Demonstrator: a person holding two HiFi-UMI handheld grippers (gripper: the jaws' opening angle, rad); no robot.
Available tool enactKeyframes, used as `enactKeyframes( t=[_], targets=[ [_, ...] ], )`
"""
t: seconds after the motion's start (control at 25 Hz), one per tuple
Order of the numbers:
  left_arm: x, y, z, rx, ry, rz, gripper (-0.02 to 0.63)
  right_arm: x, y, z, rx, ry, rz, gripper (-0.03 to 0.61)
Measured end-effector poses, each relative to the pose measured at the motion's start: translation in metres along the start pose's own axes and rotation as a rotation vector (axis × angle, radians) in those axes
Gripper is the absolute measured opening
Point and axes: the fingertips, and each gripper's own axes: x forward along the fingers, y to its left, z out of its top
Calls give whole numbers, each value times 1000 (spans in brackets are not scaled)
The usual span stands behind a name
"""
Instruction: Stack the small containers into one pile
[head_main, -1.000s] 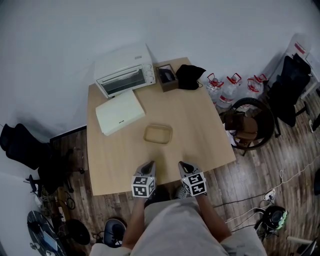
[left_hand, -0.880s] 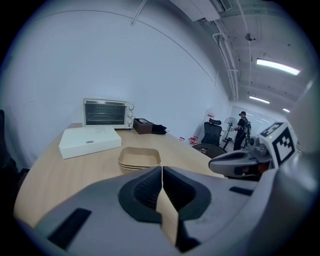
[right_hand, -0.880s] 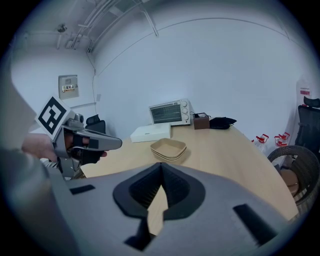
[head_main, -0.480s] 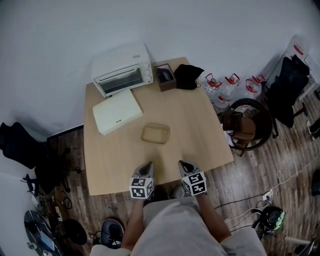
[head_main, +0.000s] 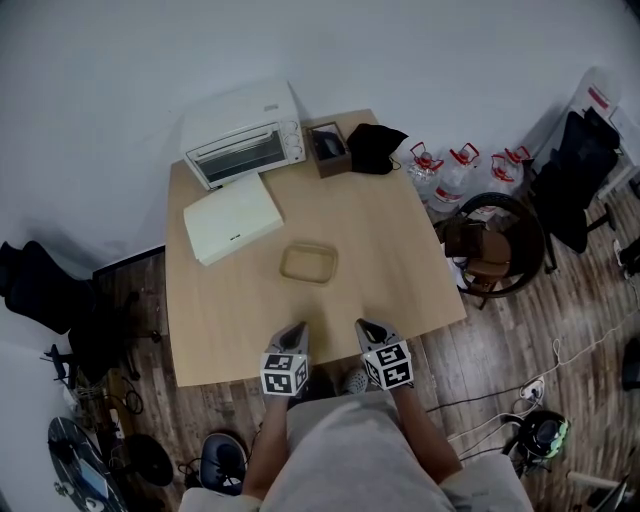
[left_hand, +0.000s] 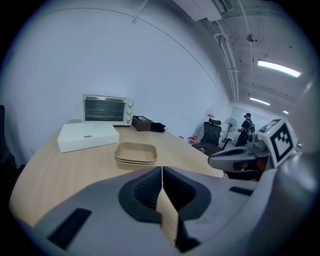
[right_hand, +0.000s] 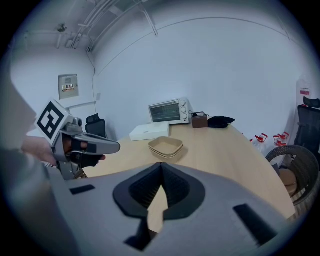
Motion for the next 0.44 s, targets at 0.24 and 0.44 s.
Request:
enactKeyframes(
  t=[0.24,0.44],
  targets=[
    [2,-4,0,5,2,-1,6,-3,-3,-3,8,-5,0,3],
    [2,-5,-2,11,8,-6,6,-3,-3,-2,15,-7,-3,3]
  ],
)
